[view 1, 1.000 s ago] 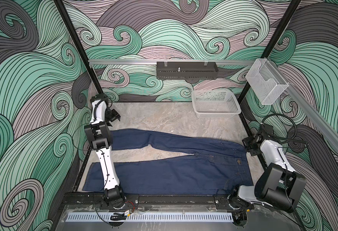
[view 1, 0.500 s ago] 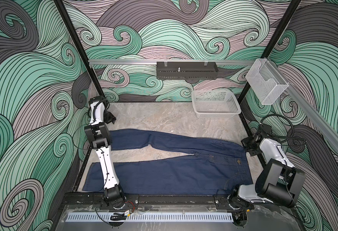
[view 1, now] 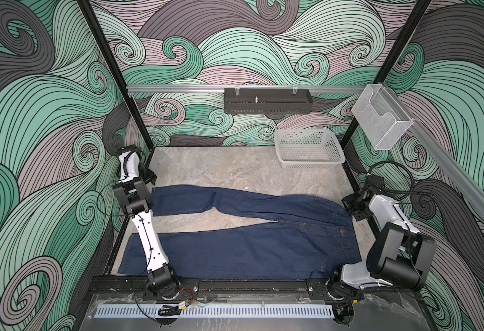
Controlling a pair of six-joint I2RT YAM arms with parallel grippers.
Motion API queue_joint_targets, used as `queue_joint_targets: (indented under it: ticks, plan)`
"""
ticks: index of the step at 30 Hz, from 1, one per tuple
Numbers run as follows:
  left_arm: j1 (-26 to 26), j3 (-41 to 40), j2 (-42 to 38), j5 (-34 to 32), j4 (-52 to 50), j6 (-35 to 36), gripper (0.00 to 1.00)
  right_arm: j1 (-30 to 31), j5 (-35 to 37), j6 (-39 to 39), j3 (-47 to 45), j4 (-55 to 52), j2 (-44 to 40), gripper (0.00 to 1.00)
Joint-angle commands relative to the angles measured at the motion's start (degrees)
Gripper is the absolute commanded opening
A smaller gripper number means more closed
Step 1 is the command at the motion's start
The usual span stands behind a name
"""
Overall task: Fold and stack the trousers
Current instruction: Fold the trousers at the center of the table.
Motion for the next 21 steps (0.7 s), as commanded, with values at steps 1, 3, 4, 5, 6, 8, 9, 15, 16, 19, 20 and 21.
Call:
queue_joint_targets:
  ticks: [1, 3, 4, 5, 6, 8, 9, 15, 16, 19, 20, 21]
  plan:
    - [-1.5, 0.4, 2.0, 2.7, -2.6, -0.6, 0.67, 0.4, 1.0, -0.6, 0.4, -0.5, 0.3, 0.00]
    - [-2.1, 0.4, 2.7, 3.5, -2.9, -0.6, 0.67, 0.5, 1.0, -0.5, 0.2, -0.3, 0.2, 0.00]
    - [-2.3, 0.4, 3.1, 3.8, -3.0, -0.7, 0.67, 0.4, 0.9, -0.6, 0.2, -0.3, 0.3, 0.00]
    - [-2.5, 0.4, 3.4, 4.0, -3.0, -1.0, 0.67, 0.4, 0.9, -0.7, 0.2, -0.2, 0.4, 0.00]
    - [-2.7, 0.4, 3.8, 4.2, -3.0, -1.2, 0.66, 0.4, 0.9, -0.7, 0.1, -0.3, 0.3, 0.00]
    - [-2.8, 0.4, 4.2, 4.1, -2.9, -1.4, 0.63, 0.5, 0.9, -0.7, 0.2, -0.3, 0.2, 0.00]
    - [-2.7, 0.4, 4.3, 4.1, -3.0, -1.6, 0.60, 0.5, 0.9, -0.8, 0.2, -0.3, 0.2, 0.00]
    - [-2.9, 0.3, 4.6, 3.2, -3.0, -1.8, 0.32, 0.5, 0.6, -0.9, -0.2, 0.0, 0.4, 0.00]
    - [-2.9, 0.4, 4.6, 3.1, -2.8, -1.7, 0.26, 0.4, 0.6, -0.9, -0.3, 0.1, 0.4, 0.00]
    - [-2.9, 0.9, 4.3, 2.6, -2.7, -1.8, 0.09, 0.5, 0.3, -0.8, -0.5, 0.4, 0.3, 0.00]
    - [-2.9, 1.2, 4.1, 2.3, -2.5, -1.7, 0.04, 0.5, 0.3, -0.7, -0.4, 0.3, 0.2, 0.00]
    - [-2.9, 1.7, 3.8, 2.3, -2.3, -1.6, 0.00, 0.4, 0.2, -0.7, -0.2, 0.4, 0.1, 0.00]
